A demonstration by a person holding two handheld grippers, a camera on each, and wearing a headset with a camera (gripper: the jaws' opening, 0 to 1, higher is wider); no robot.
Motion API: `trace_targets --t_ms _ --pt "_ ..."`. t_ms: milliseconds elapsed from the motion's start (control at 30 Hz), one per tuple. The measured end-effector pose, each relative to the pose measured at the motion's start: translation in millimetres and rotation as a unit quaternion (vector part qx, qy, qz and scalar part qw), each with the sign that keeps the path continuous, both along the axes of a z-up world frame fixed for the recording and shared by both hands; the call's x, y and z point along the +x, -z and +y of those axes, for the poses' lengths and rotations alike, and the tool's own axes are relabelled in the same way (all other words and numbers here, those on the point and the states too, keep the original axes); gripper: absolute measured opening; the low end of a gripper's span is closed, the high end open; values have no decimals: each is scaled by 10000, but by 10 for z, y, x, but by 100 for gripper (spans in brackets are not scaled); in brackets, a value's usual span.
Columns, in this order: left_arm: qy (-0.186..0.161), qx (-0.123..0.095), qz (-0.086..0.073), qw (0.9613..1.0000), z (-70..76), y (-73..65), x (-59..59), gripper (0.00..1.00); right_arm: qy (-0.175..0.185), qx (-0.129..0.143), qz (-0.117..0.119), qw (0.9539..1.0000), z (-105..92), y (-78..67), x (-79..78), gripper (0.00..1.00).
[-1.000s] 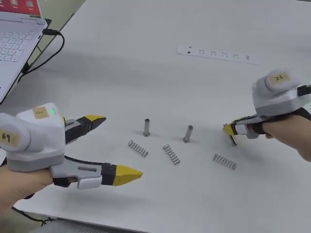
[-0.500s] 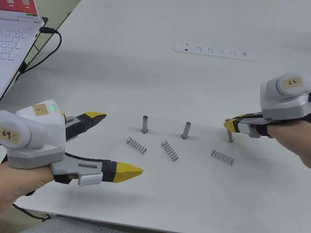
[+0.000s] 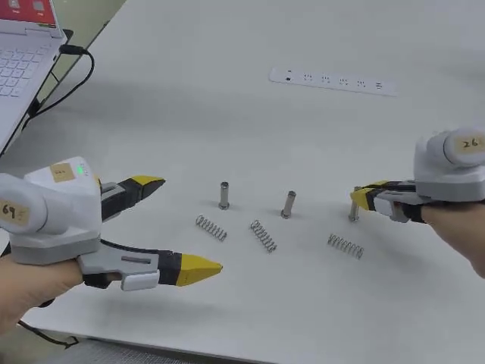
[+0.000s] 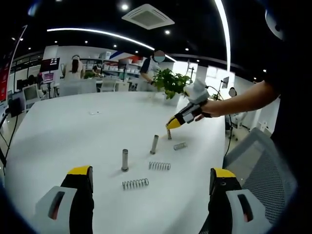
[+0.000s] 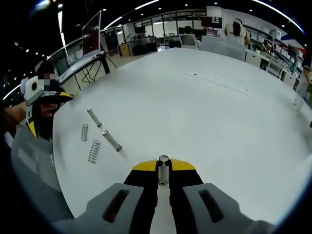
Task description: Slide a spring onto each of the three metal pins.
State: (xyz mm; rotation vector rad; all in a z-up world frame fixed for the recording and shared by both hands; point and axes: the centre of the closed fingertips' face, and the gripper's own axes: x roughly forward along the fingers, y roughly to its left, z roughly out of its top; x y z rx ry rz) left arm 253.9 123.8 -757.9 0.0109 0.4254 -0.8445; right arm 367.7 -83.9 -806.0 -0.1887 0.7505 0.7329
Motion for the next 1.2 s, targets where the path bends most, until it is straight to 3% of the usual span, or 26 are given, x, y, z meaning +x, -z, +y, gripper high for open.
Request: trace_targets --t_ms 333,467,633,733,833,1200 --pt "3 -23 -14 10000 -6 -12 11 97 -59 27 -216 9997 -12 -4 -41 5" --pt "-23 -34 -45 10000 2 -26 32 97 -112 155 -391 9991 6 -23 -58 5" --pt "-7 -8 -43 10000 10 -22 41 97 -176 89 -615 9979 12 -19 -29 5" --pt "1 2 -50 10000 7 -26 44 97 -57 259 -600 9978 6 -11 -19 5" --pt "8 -19 -59 10000 -2 -38 42 97 -125 195 -729 9971 8 7 -62 6" --pt "15 5 -53 10000 4 -18 22 97 -274 64 -782 9965 9 18 -113 6"
